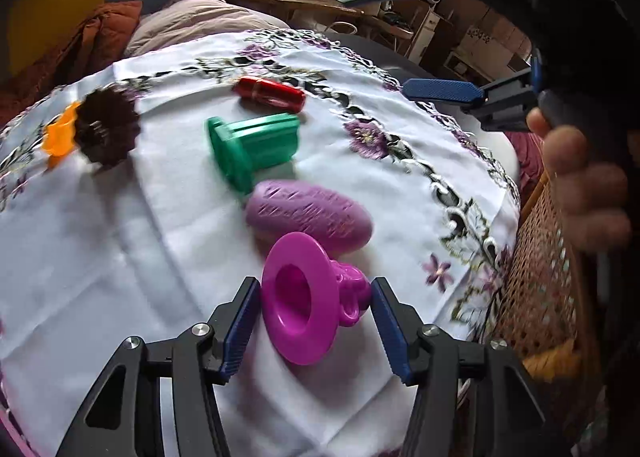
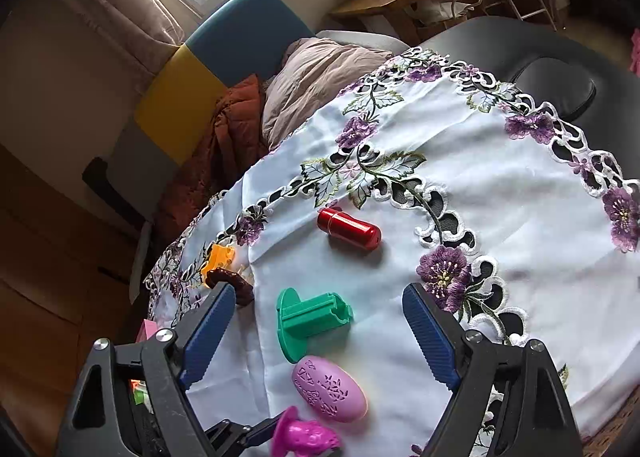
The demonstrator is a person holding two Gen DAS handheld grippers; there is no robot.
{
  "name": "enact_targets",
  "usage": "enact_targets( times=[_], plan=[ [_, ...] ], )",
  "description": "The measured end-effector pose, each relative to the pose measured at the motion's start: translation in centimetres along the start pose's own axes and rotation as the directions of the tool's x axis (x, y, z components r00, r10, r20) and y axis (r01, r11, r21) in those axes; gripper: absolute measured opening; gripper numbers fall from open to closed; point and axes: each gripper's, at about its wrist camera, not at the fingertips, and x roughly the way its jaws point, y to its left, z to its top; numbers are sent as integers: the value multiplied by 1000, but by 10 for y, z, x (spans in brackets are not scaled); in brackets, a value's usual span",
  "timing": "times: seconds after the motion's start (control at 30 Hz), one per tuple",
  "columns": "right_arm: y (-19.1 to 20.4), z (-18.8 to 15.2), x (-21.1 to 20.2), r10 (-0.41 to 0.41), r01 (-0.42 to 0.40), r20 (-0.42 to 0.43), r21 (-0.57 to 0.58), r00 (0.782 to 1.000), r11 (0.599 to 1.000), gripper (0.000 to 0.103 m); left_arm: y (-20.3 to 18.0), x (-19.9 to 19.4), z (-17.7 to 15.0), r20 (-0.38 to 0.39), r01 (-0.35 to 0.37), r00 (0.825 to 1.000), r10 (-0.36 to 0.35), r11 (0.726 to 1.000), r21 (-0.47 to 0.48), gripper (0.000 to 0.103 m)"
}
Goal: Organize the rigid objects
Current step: 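Grasp the magenta cup-shaped toy with the left tool, then grasp the red cylinder with the right tool while the left tool holds the magenta toy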
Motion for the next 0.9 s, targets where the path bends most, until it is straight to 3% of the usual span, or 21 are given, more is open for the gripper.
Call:
enact_targets(
  times=[0.2, 0.37, 0.47, 0.63, 0.9],
  plan=[
    [-1, -1, 9, -79, 79, -52, -5, 996, 997, 86, 30, -32, -31, 49, -73, 996, 76, 996, -59, 57],
    [-2, 2, 32, -172, 174, -162, -6, 972, 985, 86, 57, -49, -50, 87, -102, 990, 112, 989, -109, 57],
    [-7, 7, 53, -148, 170, -214, 88, 966, 982, 86, 61, -50, -52, 98, -85, 990, 99, 988, -131, 57],
    [-3, 20, 90, -152, 196, -214, 205, 965, 959, 91, 62, -50, -54, 112, -76, 989, 91, 988, -132, 57],
    [8, 40, 136, -255, 297, -183, 255, 949, 920, 94, 64, -50, -57, 131, -60, 988, 77, 989, -134, 57]
  ],
)
